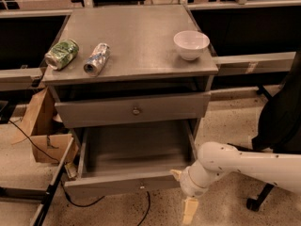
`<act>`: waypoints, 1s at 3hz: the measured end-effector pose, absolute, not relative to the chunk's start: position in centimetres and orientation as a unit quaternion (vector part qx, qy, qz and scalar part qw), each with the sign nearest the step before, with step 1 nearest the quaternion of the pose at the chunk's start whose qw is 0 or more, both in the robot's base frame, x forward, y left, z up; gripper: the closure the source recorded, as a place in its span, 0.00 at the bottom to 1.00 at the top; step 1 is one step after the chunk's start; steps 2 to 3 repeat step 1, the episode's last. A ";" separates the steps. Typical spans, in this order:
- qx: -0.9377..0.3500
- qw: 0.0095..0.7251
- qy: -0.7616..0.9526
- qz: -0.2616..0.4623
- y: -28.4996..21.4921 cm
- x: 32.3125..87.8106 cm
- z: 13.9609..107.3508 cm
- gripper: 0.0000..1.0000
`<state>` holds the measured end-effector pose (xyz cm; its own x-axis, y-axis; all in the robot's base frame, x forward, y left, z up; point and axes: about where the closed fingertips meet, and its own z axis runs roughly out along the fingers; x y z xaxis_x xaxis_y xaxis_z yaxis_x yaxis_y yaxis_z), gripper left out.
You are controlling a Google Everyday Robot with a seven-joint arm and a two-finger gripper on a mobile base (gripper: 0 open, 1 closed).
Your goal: Open middle drawer
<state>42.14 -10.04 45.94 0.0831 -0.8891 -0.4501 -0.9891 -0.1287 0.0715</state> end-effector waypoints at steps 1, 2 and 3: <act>-0.724 0.126 0.649 0.198 -10.2 41.8 45.8 0.00; -0.724 0.126 0.649 0.198 -10.2 41.8 45.8 0.00; -0.724 0.126 0.649 0.198 -10.2 41.8 45.8 0.00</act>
Offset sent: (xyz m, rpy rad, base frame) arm 0.0000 0.0000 0.0000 0.0000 0.0000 0.0000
